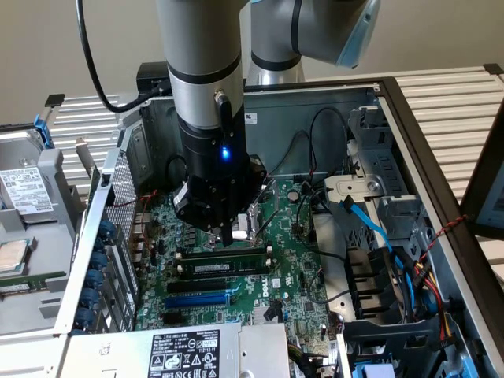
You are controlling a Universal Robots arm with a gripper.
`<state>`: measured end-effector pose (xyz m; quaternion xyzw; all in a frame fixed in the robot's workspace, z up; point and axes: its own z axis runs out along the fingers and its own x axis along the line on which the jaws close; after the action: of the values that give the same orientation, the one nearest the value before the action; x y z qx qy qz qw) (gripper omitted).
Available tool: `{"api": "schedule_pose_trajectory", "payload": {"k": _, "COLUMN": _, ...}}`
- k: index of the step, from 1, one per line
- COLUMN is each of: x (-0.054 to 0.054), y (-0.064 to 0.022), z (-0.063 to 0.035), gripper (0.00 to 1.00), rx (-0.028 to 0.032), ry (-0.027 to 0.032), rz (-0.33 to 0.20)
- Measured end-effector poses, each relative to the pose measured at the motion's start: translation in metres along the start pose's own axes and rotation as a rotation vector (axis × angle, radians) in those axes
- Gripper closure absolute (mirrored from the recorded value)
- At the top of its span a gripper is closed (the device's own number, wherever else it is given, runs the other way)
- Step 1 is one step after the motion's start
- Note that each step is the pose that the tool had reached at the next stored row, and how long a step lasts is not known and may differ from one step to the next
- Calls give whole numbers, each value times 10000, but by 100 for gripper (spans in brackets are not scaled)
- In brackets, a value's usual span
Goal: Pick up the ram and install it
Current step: 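Press down the ram until it locks into place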
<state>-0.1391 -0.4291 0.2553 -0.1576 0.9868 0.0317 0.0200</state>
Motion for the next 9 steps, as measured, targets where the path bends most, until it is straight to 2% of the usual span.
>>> {"api": "schedule_pose_trajectory", "payload": {"k": 9, "x": 0, "y": 0, "z": 2, "gripper": 89, "rx": 27, "ry": 38, "rz": 1279}}
